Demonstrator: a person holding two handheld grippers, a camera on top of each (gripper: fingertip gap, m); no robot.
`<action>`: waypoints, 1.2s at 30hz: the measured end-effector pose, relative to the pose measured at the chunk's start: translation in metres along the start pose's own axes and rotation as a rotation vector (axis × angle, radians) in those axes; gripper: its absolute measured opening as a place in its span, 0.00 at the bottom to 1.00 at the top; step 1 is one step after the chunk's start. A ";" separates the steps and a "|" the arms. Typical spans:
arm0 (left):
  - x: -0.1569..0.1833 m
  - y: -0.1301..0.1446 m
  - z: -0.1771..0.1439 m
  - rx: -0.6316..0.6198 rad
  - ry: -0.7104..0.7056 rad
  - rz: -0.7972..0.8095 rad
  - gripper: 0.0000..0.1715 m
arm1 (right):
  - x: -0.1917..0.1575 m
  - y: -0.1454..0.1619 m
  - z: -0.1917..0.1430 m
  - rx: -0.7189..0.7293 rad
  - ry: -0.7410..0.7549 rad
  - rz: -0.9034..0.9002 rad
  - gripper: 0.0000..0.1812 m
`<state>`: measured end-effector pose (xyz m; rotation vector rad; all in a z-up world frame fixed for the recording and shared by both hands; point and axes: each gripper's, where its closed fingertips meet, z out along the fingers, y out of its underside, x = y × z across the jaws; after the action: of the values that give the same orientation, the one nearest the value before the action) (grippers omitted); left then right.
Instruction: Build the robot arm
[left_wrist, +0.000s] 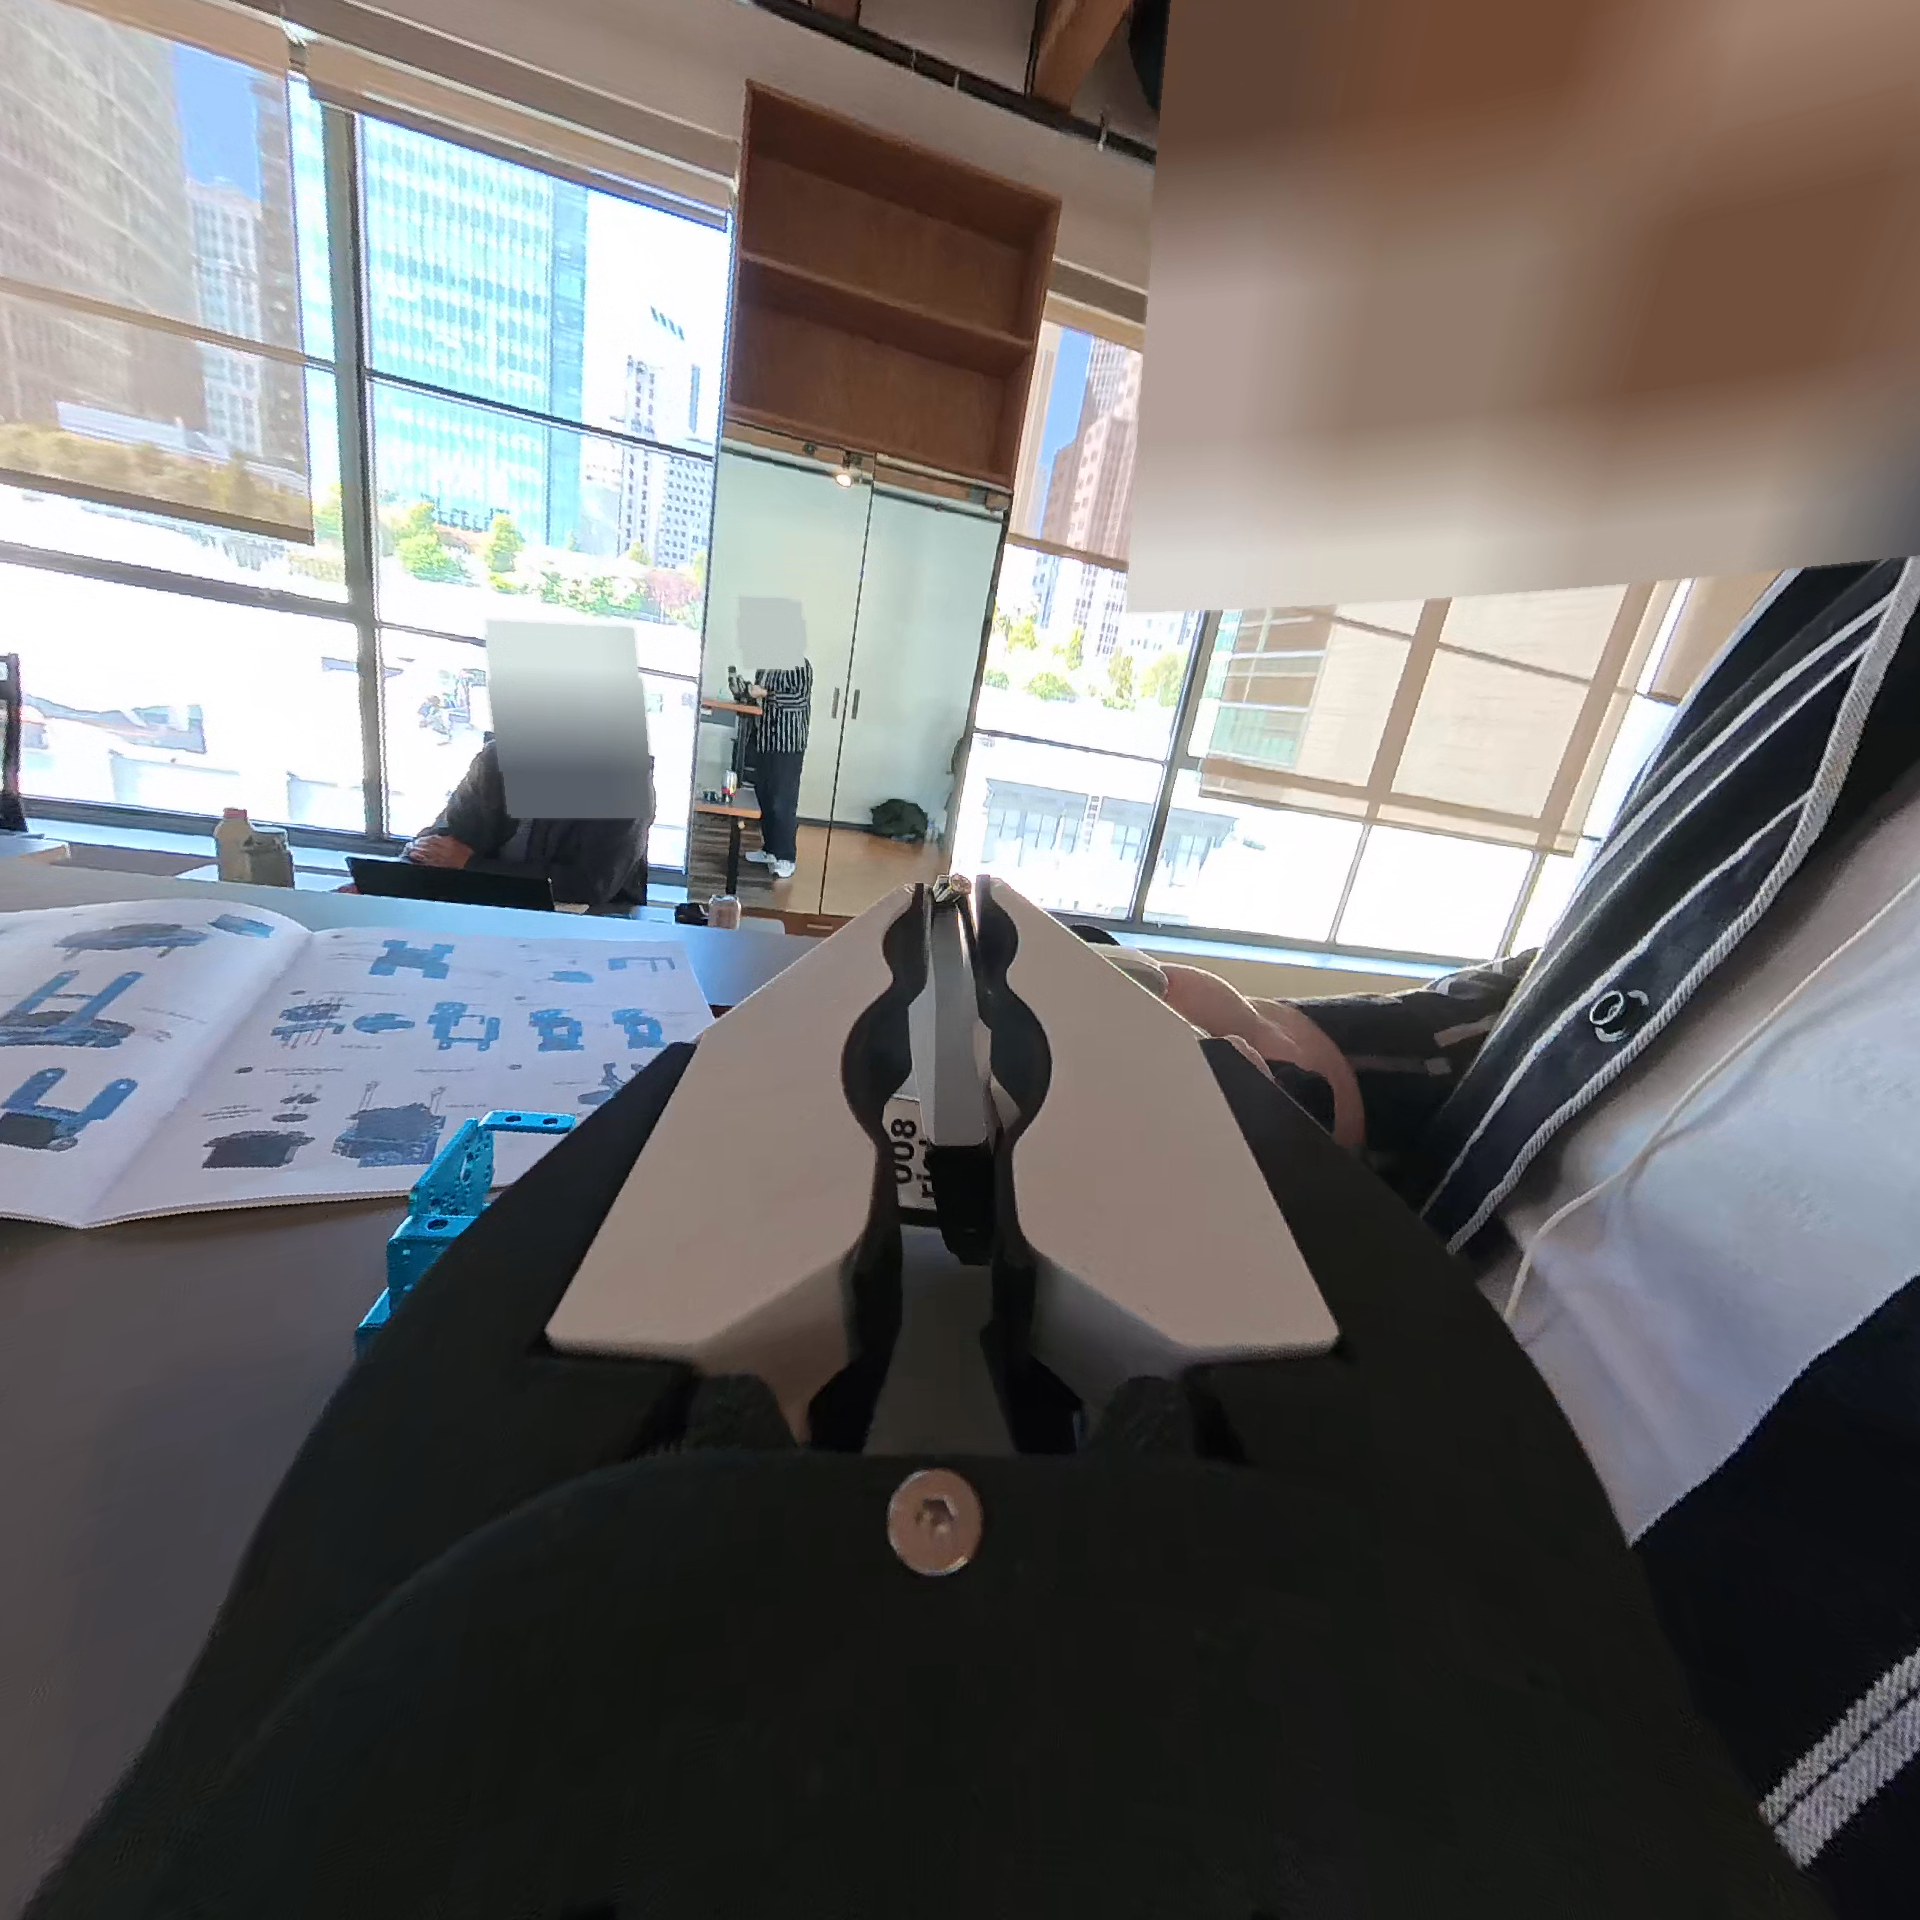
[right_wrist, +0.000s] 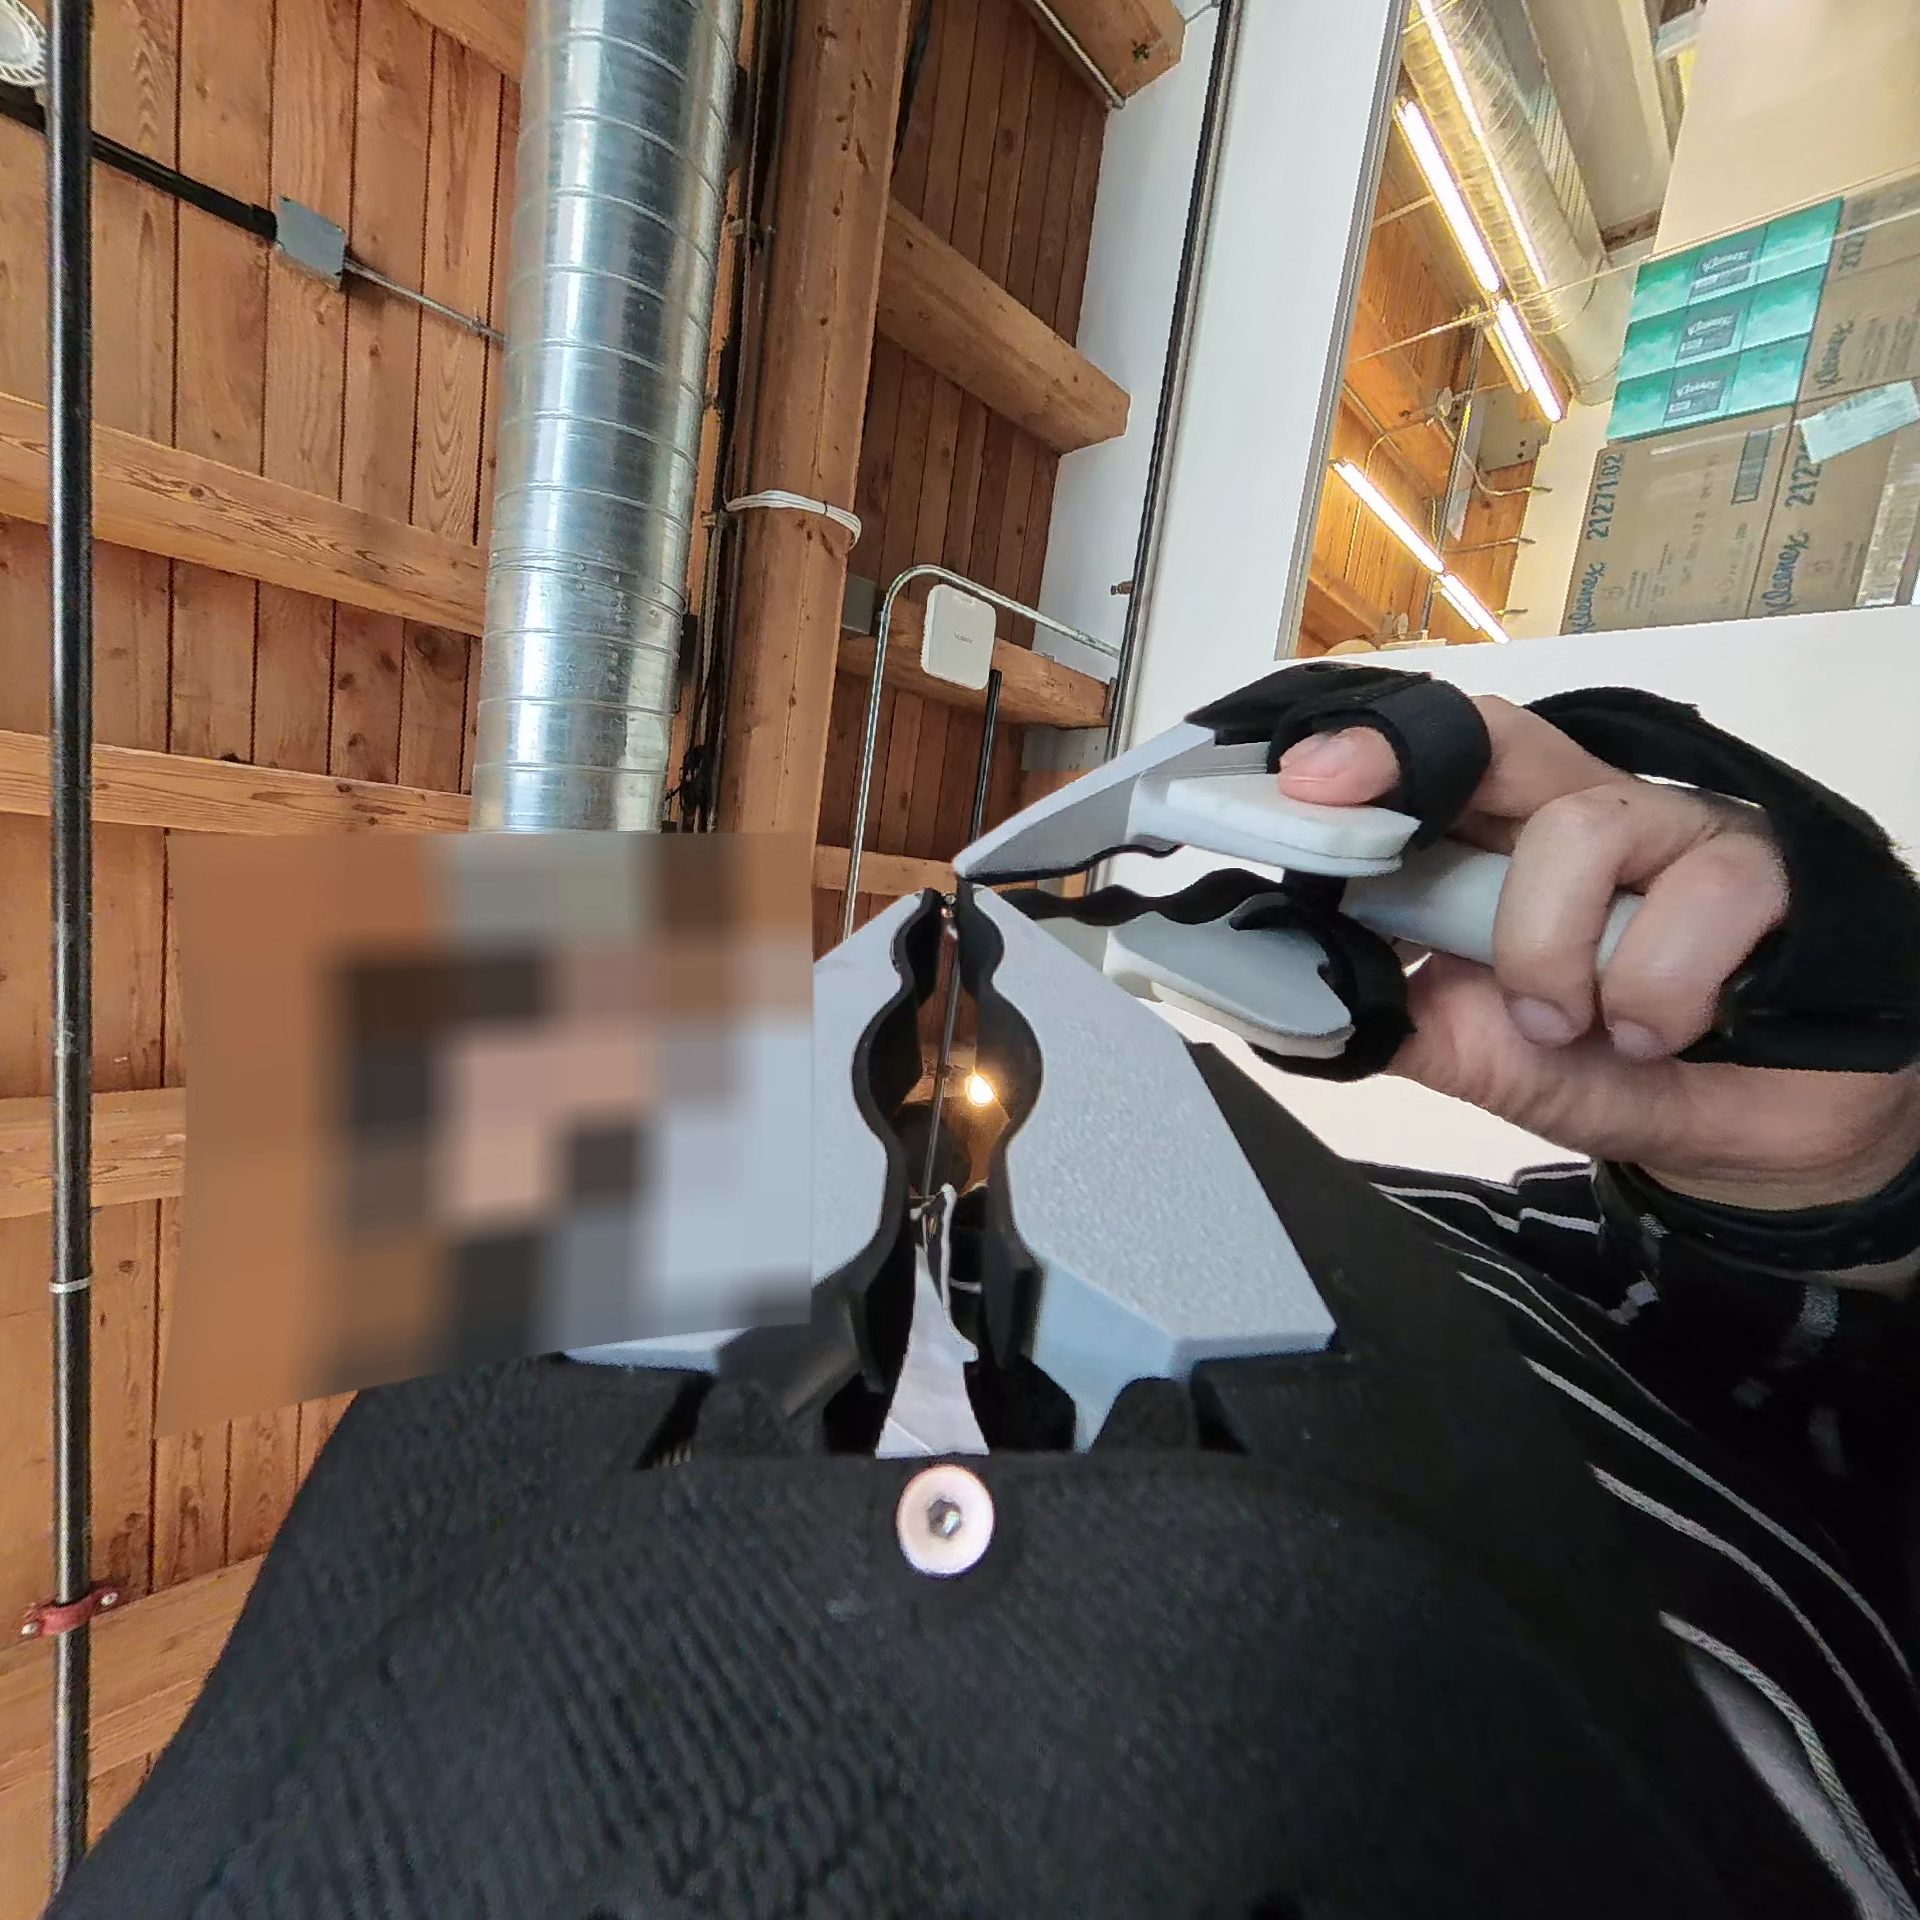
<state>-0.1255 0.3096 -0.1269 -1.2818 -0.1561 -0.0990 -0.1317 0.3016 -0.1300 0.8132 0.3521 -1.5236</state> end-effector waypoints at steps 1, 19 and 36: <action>0.000 0.000 0.000 0.001 -0.001 0.001 0.03 | 0.001 0.000 0.000 0.002 0.000 0.003 0.01; -0.003 0.006 0.001 -0.062 -0.108 0.214 0.02 | 0.004 -0.001 0.000 0.033 0.020 0.021 0.01; -0.003 0.002 -0.001 -0.034 -0.104 0.182 0.02 | 0.004 0.000 0.004 0.023 0.043 -0.008 0.01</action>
<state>-0.1284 0.3094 -0.1298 -1.3303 -0.1266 0.1214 -0.1325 0.2959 -0.1301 0.8643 0.3706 -1.5213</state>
